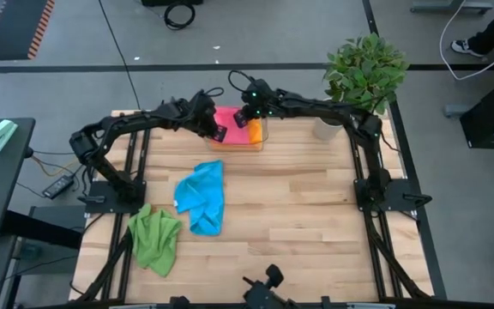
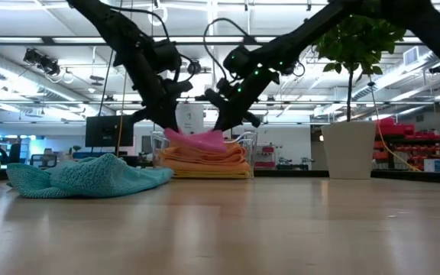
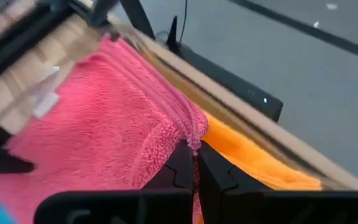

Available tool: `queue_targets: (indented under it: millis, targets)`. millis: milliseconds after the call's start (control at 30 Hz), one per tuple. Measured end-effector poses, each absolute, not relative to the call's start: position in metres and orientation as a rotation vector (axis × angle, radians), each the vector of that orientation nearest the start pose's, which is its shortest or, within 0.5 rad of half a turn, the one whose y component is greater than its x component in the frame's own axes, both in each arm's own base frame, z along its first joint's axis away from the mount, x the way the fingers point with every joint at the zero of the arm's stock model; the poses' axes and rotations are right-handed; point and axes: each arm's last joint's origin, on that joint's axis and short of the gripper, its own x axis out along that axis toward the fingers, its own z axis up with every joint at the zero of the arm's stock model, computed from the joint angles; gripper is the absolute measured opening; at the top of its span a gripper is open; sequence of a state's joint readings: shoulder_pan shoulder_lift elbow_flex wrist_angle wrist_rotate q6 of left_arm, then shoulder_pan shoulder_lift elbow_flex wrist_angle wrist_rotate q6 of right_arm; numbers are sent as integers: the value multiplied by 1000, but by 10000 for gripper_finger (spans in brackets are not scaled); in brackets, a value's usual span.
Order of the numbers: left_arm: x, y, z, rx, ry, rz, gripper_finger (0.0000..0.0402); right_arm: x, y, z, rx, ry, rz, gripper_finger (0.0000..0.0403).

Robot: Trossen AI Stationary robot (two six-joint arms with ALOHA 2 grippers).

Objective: Fold microfiber towels
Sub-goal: Put the pink microfiber towel into the transparent bin

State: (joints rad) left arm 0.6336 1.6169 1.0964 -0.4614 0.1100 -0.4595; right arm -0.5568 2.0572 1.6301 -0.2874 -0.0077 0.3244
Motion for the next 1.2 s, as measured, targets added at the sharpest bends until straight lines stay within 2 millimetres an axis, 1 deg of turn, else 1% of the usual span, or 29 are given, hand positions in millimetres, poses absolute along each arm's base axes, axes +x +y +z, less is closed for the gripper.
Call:
queue_targets:
  millis: [100, 167, 400, 600, 700, 800, 933, 1033, 1100, 1167, 1200]
  targets:
    - [266, 191, 213, -777, 803, 684, 32, 397, -246, 217, 511, 646, -637, 6]
    - [266, 192, 213, -770, 795, 684, 49, 397, -245, 217, 511, 657, -644, 6]
    - [260, 200, 213, -738, 790, 693, 106, 388, -245, 225, 477, 698, -703, 8]
    - [255, 206, 214, -765, 784, 692, 152, 385, -249, 228, 459, 689, -697, 28]
    - [250, 207, 220, -758, 789, 670, 169, 385, -249, 229, 449, 691, -664, 49]
    - [249, 211, 240, -706, 764, 658, 180, 384, -249, 231, 452, 691, -653, 81]
    - [249, 220, 269, -605, 689, 676, 184, 376, -251, 244, 444, 674, -671, 133]
    - [254, 230, 283, -512, 602, 689, 173, 367, -253, 260, 431, 638, -696, 165]
    - [256, 239, 281, -503, 565, 684, 155, 362, -253, 273, 435, 602, -718, 179]
    - [259, 248, 270, -543, 568, 658, 128, 358, -250, 285, 455, 564, -729, 181]
    - [260, 252, 262, -572, 582, 646, 112, 358, -247, 288, 471, 553, -724, 176]
